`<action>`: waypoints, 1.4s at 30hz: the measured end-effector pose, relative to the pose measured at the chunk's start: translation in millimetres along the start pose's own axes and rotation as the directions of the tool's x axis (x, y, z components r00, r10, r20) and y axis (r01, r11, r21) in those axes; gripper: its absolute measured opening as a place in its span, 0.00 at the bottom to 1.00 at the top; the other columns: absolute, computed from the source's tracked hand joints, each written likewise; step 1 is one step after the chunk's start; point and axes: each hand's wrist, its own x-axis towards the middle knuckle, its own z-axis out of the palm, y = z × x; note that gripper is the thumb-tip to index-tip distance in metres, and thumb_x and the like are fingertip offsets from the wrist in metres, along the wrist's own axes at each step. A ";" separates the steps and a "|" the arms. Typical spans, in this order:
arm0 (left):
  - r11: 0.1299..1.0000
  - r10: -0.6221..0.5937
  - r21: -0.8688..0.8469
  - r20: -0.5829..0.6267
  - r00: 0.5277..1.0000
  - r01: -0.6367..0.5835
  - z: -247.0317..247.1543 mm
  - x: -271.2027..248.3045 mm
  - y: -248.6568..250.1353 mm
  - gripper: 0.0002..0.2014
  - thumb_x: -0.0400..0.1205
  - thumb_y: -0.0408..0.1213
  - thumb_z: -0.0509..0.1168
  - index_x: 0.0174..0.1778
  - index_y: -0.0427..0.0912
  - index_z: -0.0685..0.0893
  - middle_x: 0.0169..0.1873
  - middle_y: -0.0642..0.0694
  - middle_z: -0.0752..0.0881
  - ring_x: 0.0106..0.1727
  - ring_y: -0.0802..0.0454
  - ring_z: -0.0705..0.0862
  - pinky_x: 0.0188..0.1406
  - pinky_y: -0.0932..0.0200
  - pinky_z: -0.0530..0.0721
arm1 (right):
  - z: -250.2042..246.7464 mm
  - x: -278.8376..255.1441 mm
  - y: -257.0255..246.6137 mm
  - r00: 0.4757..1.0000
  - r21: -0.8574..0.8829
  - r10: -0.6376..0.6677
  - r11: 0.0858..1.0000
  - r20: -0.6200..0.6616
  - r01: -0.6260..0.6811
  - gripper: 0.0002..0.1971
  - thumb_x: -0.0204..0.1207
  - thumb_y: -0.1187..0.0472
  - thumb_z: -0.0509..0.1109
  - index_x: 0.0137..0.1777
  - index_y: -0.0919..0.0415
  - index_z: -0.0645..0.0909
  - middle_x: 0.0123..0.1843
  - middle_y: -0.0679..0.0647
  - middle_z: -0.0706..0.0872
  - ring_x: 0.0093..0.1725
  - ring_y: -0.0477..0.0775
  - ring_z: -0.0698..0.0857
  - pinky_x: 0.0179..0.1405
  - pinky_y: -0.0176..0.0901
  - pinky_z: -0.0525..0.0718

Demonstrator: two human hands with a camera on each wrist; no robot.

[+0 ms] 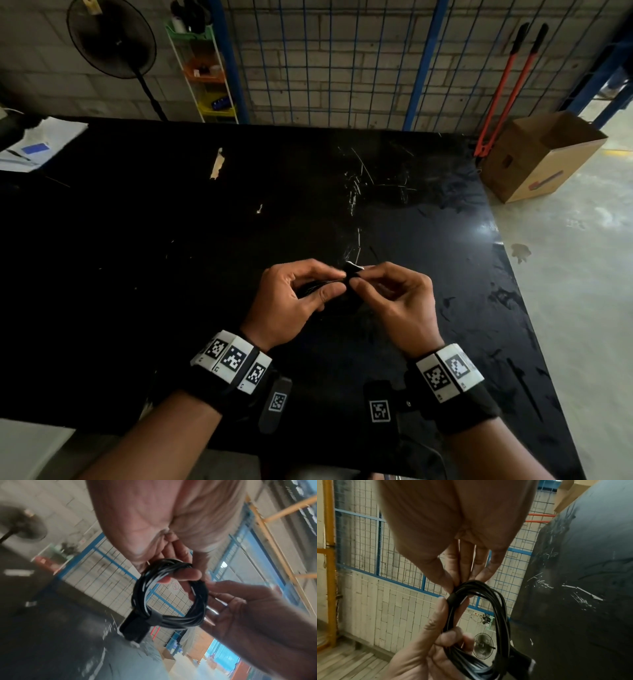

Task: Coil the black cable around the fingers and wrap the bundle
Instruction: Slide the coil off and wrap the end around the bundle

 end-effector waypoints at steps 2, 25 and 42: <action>0.991 -0.076 -0.119 -0.078 0.994 0.067 6.0 -1.0 1.1 0.14 0.77 0.33 0.79 0.58 0.36 0.89 0.46 0.43 0.96 0.39 0.56 0.94 0.35 0.59 0.91 | 3.1 0.2 0.7 0.998 0.000 -0.039 0.999 -0.043 0.039 0.04 0.74 0.70 0.83 0.44 0.61 0.93 0.45 0.57 0.97 0.45 0.60 0.97 0.50 0.51 0.95; 0.890 -0.379 -0.156 0.265 0.887 0.428 4.4 -9.8 -18.6 0.24 0.73 0.26 0.82 0.64 0.38 0.86 0.59 0.36 0.92 0.62 0.42 0.92 0.63 0.47 0.91 | 0.4 9.6 10.1 0.932 0.293 0.144 0.955 -0.333 -0.043 0.11 0.75 0.76 0.80 0.52 0.63 0.88 0.36 0.53 0.95 0.37 0.47 0.94 0.42 0.36 0.92; 0.804 -0.591 -0.132 -0.073 0.803 0.580 -0.8 3.3 -86.5 0.05 0.81 0.27 0.76 0.51 0.35 0.92 0.40 0.39 0.95 0.36 0.56 0.95 0.41 0.62 0.90 | -29.5 7.6 84.3 0.891 -0.262 0.374 0.861 -0.256 -0.437 0.10 0.69 0.64 0.87 0.44 0.49 0.93 0.37 0.49 0.96 0.38 0.44 0.93 0.45 0.34 0.88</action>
